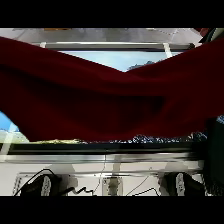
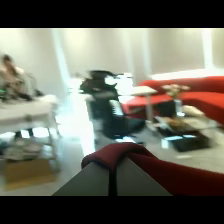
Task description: Fold the clothes and pants, and hang the long-sleeved shirts on hangers.
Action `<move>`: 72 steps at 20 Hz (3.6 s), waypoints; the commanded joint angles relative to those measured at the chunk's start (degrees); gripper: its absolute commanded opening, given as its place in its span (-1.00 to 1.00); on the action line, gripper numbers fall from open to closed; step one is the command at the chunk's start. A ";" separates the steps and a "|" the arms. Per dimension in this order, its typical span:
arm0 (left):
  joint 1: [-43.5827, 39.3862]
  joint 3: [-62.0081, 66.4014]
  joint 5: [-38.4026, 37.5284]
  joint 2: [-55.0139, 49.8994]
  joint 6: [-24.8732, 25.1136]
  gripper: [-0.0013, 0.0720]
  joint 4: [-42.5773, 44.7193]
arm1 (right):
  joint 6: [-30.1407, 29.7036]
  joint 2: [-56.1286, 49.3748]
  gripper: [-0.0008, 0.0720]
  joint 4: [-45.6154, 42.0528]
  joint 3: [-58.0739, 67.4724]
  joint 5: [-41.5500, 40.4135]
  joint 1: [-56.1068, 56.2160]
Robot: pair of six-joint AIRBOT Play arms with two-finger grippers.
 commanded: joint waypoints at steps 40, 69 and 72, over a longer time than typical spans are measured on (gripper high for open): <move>-17.25 -11.43 -11.08 -68.08 -12.37 -0.72 17.44 | 25.14 -69.88 0.30 -36.44 -7.87 15.08 24.15; -1.79 -9.44 -35.52 -35.10 -12.33 0.27 17.68 | 14.51 -33.29 0.14 -24.11 -63.32 15.19 10.67; -1.79 -11.43 -35.50 -35.58 -11.37 0.27 17.73 | 13.90 -37.35 0.13 -26.47 -63.32 11.93 14.71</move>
